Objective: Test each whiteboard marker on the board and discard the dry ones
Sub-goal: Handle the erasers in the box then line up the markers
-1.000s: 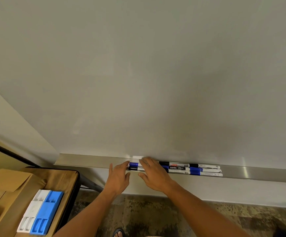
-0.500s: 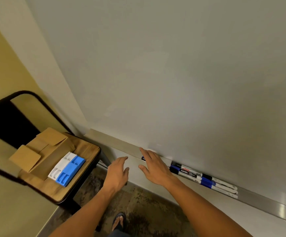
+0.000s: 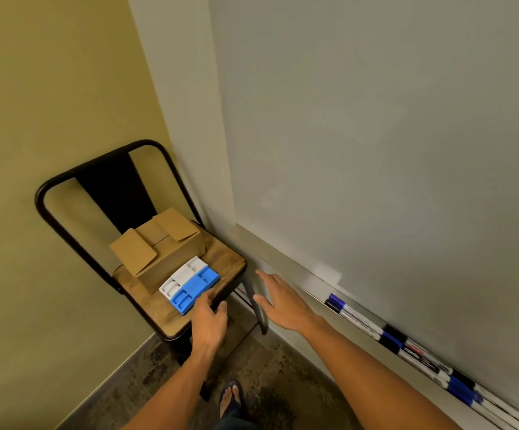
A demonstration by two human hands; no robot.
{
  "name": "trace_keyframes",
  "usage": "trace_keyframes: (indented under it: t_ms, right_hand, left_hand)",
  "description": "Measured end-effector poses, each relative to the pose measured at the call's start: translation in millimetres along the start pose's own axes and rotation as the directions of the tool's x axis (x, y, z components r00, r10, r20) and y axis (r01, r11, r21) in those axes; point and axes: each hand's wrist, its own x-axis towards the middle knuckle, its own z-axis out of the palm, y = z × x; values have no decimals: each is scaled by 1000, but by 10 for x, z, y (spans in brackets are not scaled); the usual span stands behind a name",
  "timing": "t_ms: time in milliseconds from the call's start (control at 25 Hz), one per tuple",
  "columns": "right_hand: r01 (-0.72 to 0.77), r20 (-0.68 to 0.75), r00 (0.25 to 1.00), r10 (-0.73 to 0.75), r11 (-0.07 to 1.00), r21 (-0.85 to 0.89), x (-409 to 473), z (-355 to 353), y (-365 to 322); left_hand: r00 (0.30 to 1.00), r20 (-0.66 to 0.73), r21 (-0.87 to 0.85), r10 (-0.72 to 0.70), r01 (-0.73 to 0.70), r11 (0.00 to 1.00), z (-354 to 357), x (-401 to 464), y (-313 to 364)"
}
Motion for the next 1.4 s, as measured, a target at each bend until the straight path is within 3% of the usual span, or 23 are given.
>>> trace_keyframes:
  t_ms: [120, 280, 520, 680, 880, 1120, 1400]
  right_hand:
    - [-70, 38, 997, 64, 984, 165, 271, 139, -174]
    - [-204, 128, 976, 173, 936, 288, 675, 308, -364]
    - [-274, 194, 954, 229, 929, 247, 1177, 602, -561]
    - [-332, 222, 930, 292, 928, 168, 1401, 817, -614]
    - [-445, 202, 889, 410, 879, 172, 1578, 1050, -651]
    - [-503, 233, 856, 461, 847, 172, 1681, 1187, -691]
    - [-534, 258, 832, 491, 834, 134, 1682, 1209, -688]
  left_hand:
    - [970, -68, -199, -235, 218, 956, -206, 186, -125]
    - [871, -108, -381, -479, 409, 829, -405, 451, -321]
    - [767, -146, -533, -625, 471, 703, -581, 742, -472]
    - [687, -73, -591, -723, 554, 586, -626, 920, -543]
    - [644, 46, -626, -763, 614, 480, -545, 941, -625]
    - [673, 168, -618, -721, 641, 454, -524, 951, -634]
    - [657, 237, -604, -716, 676, 421, -544, 963, -599]
